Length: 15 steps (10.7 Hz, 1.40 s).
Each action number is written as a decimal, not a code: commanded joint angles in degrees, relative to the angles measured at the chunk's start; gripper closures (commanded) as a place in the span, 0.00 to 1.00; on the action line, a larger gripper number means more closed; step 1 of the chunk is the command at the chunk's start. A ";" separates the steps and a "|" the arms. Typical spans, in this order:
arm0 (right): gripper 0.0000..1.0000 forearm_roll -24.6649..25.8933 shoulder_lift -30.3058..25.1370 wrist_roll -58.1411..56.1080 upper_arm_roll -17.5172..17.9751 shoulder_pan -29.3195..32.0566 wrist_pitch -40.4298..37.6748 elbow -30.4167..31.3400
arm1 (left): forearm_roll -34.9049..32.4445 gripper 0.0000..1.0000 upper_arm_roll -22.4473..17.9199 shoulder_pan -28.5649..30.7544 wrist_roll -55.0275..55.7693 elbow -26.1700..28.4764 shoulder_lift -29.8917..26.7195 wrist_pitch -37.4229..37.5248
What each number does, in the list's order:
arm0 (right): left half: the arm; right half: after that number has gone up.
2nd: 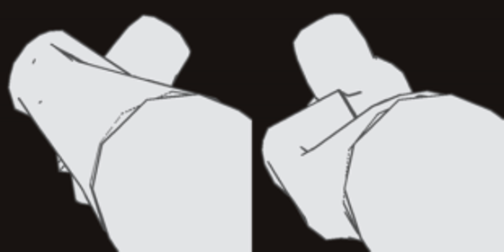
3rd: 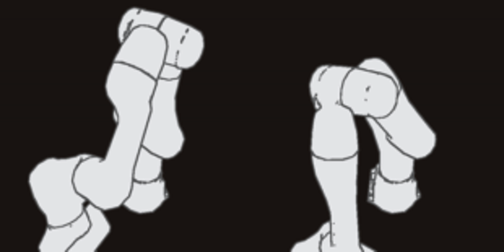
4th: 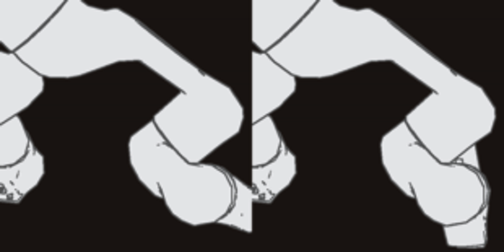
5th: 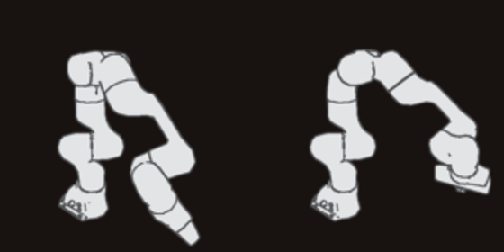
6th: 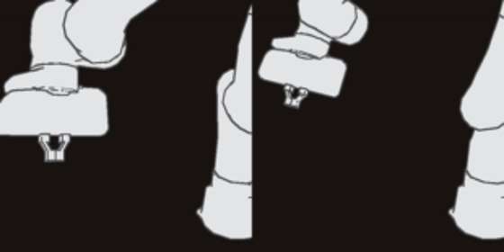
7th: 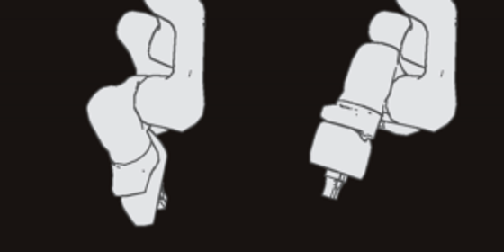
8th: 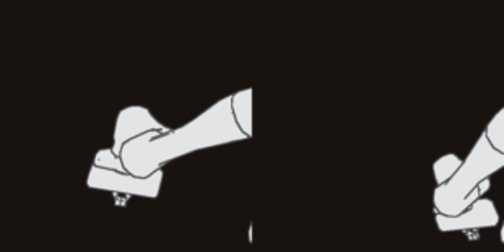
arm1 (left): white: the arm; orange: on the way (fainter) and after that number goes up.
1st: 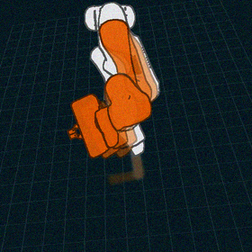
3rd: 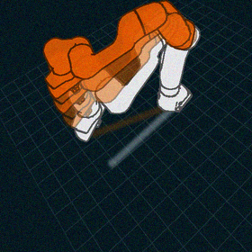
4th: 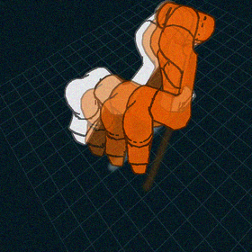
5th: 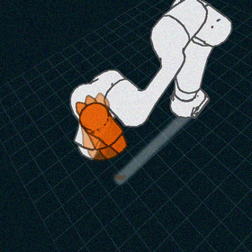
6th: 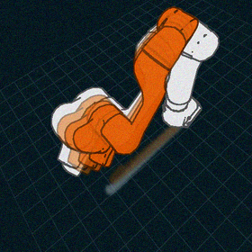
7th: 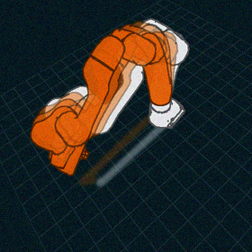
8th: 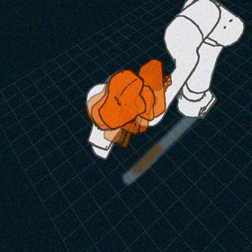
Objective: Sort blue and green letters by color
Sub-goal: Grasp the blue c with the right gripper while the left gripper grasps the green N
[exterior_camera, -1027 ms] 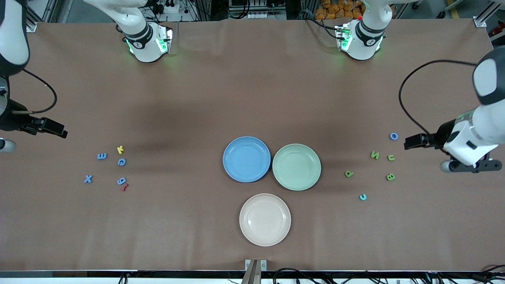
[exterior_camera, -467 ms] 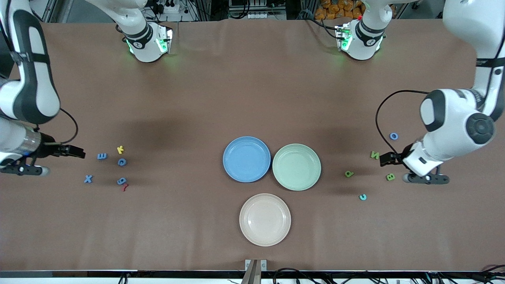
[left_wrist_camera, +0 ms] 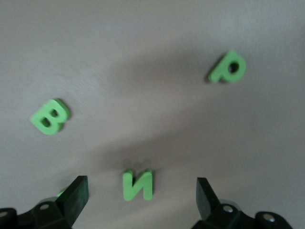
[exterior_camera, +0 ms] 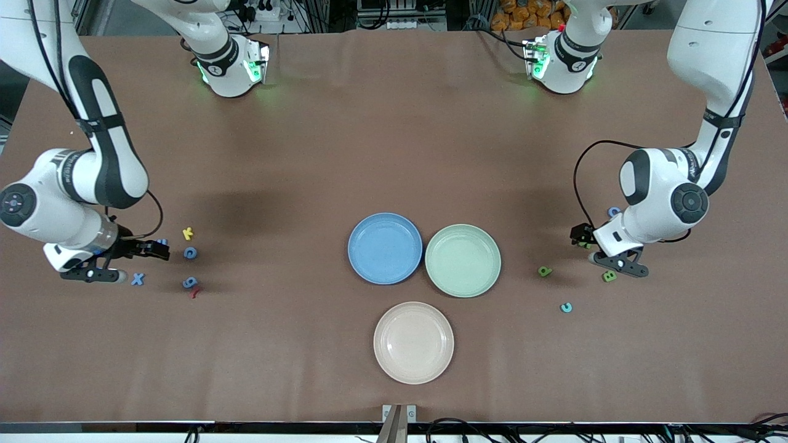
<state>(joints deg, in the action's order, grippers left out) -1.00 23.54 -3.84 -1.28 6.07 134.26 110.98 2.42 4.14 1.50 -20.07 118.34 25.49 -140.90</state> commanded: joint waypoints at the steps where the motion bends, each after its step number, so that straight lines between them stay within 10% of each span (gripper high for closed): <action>1: 0.00 -0.14 1.33 3.22 0.14 -1.94 2.23 0.82 | 0.75 0.00 -0.01 0.08 -4.54 4.79 -0.88 -4.19; 10: 0.00 -0.23 7.13 3.58 0.58 -2.64 10.94 4.07 | -1.98 0.04 -0.19 0.43 -6.56 7.26 0.88 -8.86; 15: 0.00 -0.14 8.19 3.49 0.58 -2.64 11.02 4.94 | -3.73 0.66 -0.36 1.05 -6.56 7.26 1.23 -9.57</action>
<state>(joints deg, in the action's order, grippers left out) -1.02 31.42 -1.00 -1.06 3.24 144.35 115.04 0.23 3.51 2.01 -25.71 124.99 26.46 -149.54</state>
